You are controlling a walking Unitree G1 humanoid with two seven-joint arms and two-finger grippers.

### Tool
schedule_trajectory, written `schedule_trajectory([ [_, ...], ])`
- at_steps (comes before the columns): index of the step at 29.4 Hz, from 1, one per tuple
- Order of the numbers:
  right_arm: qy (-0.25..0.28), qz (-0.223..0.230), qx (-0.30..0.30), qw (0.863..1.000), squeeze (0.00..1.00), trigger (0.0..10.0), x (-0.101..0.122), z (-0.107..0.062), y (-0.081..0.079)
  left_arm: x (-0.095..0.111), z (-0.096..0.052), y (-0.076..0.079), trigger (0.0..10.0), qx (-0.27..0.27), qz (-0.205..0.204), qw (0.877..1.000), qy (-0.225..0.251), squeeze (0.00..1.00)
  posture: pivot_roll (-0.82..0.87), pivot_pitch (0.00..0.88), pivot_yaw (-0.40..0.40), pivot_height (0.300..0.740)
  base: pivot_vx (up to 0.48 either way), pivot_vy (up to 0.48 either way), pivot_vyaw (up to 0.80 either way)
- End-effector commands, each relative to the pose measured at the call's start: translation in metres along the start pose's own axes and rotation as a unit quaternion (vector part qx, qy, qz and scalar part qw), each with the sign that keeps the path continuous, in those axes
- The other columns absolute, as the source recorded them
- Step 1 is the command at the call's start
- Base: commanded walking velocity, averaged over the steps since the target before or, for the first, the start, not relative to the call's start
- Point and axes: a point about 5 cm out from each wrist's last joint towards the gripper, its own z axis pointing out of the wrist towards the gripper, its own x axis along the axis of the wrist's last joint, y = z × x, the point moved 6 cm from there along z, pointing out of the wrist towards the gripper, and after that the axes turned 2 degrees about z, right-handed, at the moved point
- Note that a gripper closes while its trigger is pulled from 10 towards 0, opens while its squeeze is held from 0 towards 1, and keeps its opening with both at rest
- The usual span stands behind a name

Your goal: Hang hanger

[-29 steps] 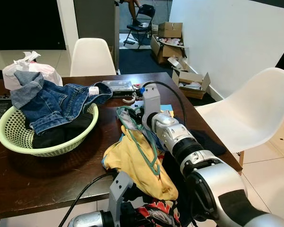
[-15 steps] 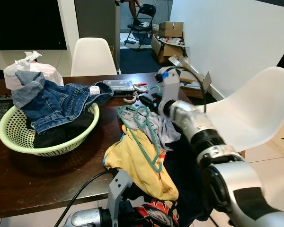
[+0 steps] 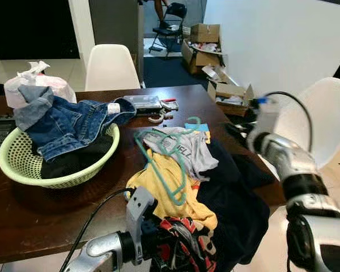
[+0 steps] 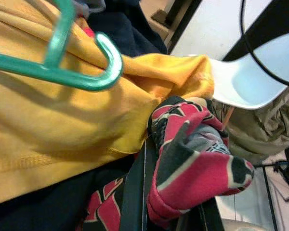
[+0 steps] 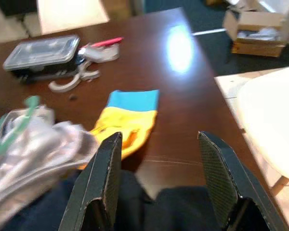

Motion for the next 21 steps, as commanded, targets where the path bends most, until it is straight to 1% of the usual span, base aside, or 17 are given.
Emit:
schedule_trajectory([
  [1,0.054,0.038,0.021,0.998,0.00,10.0,0.014,-0.010,0.002,0.001,0.004,0.000,10.0,0.004,0.007,1.000,0.006,0.00,0.04,0.000,-0.053,0.740,0.000,0.000,0.00],
  [2,0.063,0.048,0.026,0.997,0.00,10.0,0.015,-0.012,0.002,0.001,0.005,0.000,10.0,0.005,0.007,1.000,0.006,0.00,0.04,0.000,-0.053,0.740,0.000,0.000,0.00],
  [4,0.078,0.072,0.048,0.993,0.00,10.0,0.008,-0.018,0.000,0.000,0.006,-0.002,10.0,0.013,0.015,1.000,0.002,0.00,0.03,0.000,-0.045,0.740,0.000,0.000,0.00],
  [5,0.078,0.077,0.052,0.993,0.00,10.0,0.000,-0.020,-0.001,-0.001,0.007,0.000,10.0,0.011,0.022,1.000,-0.003,0.00,0.04,0.000,-0.044,0.740,0.000,0.000,0.00],
  [6,0.078,0.077,0.052,0.993,0.00,10.0,0.000,-0.020,-0.001,-0.001,0.007,0.000,10.0,0.011,0.022,1.000,-0.003,0.00,0.04,0.000,-0.044,0.740,0.000,0.000,0.00],
  [7,0.077,0.080,0.054,0.992,0.00,10.0,-0.005,-0.020,-0.002,-0.001,0.008,0.001,10.0,0.009,0.027,1.000,-0.007,0.00,0.04,0.000,-0.044,0.740,0.000,0.000,0.00],
  [10,0.084,0.102,0.054,0.990,0.00,10.0,-0.013,-0.020,-0.007,-0.002,0.010,0.009,10.0,-0.008,0.036,0.999,-0.009,0.00,0.04,0.000,-0.040,0.740,-0.385,-0.269,0.00],
  [12,0.088,0.107,0.055,0.989,0.00,10.0,-0.013,-0.019,-0.008,-0.002,0.011,0.011,10.0,-0.014,0.036,0.999,-0.008,0.00,0.04,0.000,-0.040,0.740,-0.398,-0.268,0.00],
  [14,0.089,0.108,0.056,0.989,0.00,10.0,-0.015,-0.017,-0.012,-0.001,0.013,0.018,10.0,-0.036,0.040,0.999,-0.009,0.00,0.04,0.000,-0.042,0.740,-0.396,-0.270,0.00],
  [17,0.079,0.097,0.042,0.991,0.00,10.0,-0.024,-0.016,-0.013,-0.002,0.016,0.027,10.0,-0.062,0.045,0.997,-0.013,0.00,0.04,0.000,-0.044,0.740,-0.398,-0.268,0.00],
  [21,0.077,0.096,0.037,0.992,0.00,10.0,-0.027,-0.015,-0.012,-0.002,0.017,0.028,10.0,-0.068,0.046,0.997,-0.013,0.00,0.04,0.000,-0.044,0.740,-0.398,-0.270,0.00],
])
